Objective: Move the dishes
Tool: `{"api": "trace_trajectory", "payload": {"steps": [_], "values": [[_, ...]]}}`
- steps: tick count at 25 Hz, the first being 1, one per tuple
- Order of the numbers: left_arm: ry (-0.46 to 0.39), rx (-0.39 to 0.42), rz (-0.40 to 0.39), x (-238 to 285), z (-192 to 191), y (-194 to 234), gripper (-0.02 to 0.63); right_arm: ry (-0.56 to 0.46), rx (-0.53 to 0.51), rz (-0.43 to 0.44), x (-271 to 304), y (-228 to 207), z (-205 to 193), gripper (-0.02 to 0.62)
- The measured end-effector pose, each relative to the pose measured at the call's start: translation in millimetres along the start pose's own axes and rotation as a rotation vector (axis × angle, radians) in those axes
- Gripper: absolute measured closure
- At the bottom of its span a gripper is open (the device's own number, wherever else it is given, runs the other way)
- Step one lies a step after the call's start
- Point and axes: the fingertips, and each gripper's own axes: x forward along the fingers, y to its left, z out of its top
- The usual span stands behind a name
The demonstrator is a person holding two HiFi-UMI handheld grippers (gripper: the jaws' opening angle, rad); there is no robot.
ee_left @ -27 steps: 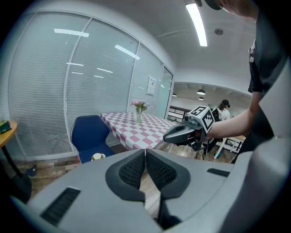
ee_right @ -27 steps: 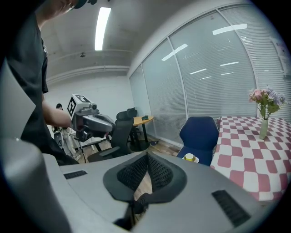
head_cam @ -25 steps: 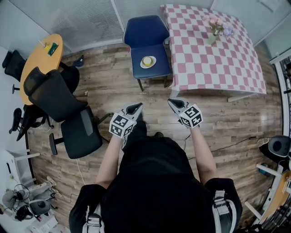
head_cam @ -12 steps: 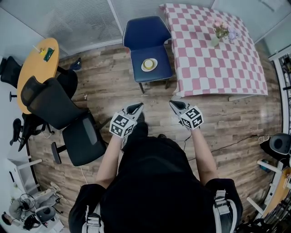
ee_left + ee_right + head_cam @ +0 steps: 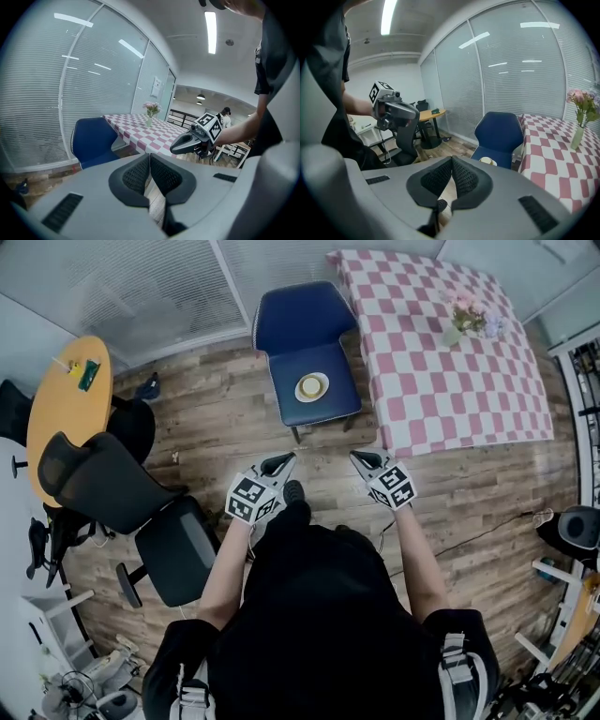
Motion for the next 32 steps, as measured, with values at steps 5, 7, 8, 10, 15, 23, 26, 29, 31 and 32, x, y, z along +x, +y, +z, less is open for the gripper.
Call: {"api": "trace_trajectory", "payload": {"steps": [5, 7, 8, 10, 15, 23, 26, 29, 31, 32], "values": [[0.005, -0.004, -0.031, 3, 9, 54, 0.581, 0.000, 0.014, -0.026, 43, -10, 29, 0.583], [0.008, -0.001, -0.043, 5, 13, 73, 0.581, 0.011, 0.013, -0.034, 57, -14, 38, 0.583], [0.008, 0.000, -0.050, 7, 16, 80, 0.581, 0.016, 0.014, -0.039, 62, -17, 42, 0.583], [0.007, 0.000, -0.062, 6, 20, 96, 0.581, 0.020, 0.020, -0.049, 75, -21, 51, 0.583], [0.007, -0.011, -0.080, 8, 26, 128, 0.581, 0.027, 0.037, -0.062, 100, -30, 65, 0.583], [0.029, -0.008, -0.113, 10, 24, 156, 0.581, 0.036, 0.046, -0.080, 127, -37, 78, 0.583], [0.033, -0.004, -0.122, 10, 23, 163, 0.581, 0.040, 0.047, -0.085, 134, -37, 80, 0.583], [0.034, -0.008, -0.127, 9, 20, 166, 0.581, 0.043, 0.044, -0.087, 141, -35, 81, 0.583], [0.036, -0.008, -0.133, 9, 19, 168, 0.581, 0.044, 0.039, -0.090, 144, -36, 82, 0.583], [0.036, -0.006, -0.136, 9, 19, 168, 0.581, 0.044, 0.036, -0.092, 145, -36, 83, 0.583]]}}
